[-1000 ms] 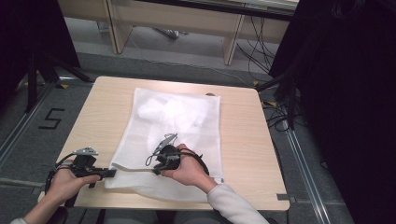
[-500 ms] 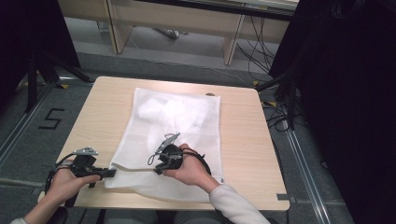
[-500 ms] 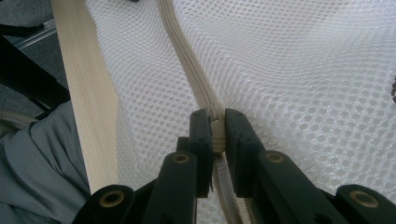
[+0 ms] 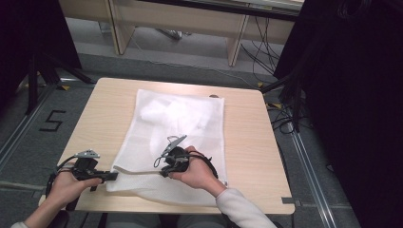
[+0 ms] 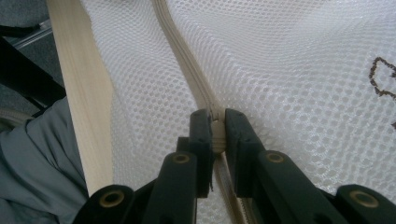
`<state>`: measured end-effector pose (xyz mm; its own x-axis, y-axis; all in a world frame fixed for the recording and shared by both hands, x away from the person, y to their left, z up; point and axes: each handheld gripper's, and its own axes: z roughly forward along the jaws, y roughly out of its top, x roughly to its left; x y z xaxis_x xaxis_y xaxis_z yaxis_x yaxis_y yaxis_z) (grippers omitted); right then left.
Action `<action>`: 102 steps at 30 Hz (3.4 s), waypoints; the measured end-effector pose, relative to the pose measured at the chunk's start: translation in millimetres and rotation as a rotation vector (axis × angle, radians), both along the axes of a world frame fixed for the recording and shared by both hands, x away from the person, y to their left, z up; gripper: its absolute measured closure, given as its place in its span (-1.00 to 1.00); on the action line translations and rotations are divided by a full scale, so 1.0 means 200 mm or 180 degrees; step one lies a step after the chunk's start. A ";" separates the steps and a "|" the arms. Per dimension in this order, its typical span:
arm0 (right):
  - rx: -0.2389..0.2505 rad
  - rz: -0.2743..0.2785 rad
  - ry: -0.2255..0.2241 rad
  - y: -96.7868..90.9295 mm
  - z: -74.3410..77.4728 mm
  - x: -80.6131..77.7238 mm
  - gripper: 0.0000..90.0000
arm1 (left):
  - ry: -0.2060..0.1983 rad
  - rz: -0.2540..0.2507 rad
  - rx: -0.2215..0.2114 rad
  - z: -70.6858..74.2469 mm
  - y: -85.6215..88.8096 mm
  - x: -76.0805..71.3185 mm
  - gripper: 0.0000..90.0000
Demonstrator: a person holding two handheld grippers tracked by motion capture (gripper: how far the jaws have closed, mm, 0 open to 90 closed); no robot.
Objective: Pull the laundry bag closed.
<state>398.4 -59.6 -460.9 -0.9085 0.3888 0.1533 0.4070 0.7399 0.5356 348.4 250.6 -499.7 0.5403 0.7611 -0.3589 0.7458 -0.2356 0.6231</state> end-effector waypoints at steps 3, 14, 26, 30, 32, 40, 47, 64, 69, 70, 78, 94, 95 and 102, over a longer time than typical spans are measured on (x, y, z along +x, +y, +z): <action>0.0021 0.0003 -0.0014 0.00 0.00 0.00 0.84 | 0.0003 -0.0005 0.0001 0.00 0.00 0.00 0.89; -0.0006 -0.0069 0.0029 -0.02 0.01 0.00 0.83 | 0.0001 -0.0001 0.0002 0.00 0.00 0.00 0.89; -0.0015 -0.0033 -0.0005 -0.04 0.01 0.00 0.83 | 0.0014 -0.0108 0.0100 0.00 0.02 0.00 0.89; -0.0025 -0.0083 0.0017 -0.05 0.01 0.00 0.83 | 0.0003 -0.0096 0.0098 0.00 0.01 0.00 0.89; -0.0016 -0.0076 0.0015 -0.06 0.01 0.00 0.83 | 0.0013 -0.0003 0.0000 0.00 0.00 0.00 0.89; -0.0027 -0.0070 -0.0004 -0.08 0.01 0.00 0.84 | 0.0013 0.0002 0.0001 0.00 0.00 0.00 0.89; -0.0038 -0.0117 0.0031 -0.10 0.01 -0.01 0.83 | 0.0011 0.0003 0.0007 0.00 0.00 0.00 0.89; -0.0032 -0.0115 -0.0010 -0.14 0.01 -0.01 0.84 | 0.0013 0.0003 0.0005 0.00 0.00 0.00 0.89; -0.0017 -0.0102 -0.0022 -0.14 0.02 -0.01 0.83 | 0.0010 0.0003 0.0002 0.00 0.00 0.00 0.89; -0.0010 -0.0098 -0.0026 -0.14 0.02 -0.01 0.83 | 0.0008 0.0003 0.0001 0.00 0.00 0.00 0.89; -0.0030 -0.0139 -0.0008 -0.15 0.02 -0.01 0.83 | 0.0007 0.0005 0.0004 0.00 0.00 0.00 0.89; -0.0001 -0.0166 0.0009 -0.18 0.03 -0.01 0.83 | -0.0036 0.0034 -0.0025 -0.01 0.00 0.00 0.89; -0.0007 -0.0167 0.0007 -0.18 0.03 -0.01 0.84 | -0.0032 0.0033 -0.0024 -0.01 0.00 0.00 0.89; 0.0000 -0.0174 -0.0013 -0.20 0.03 -0.02 0.83 | -0.0033 0.0033 -0.0027 0.00 0.00 0.00 0.89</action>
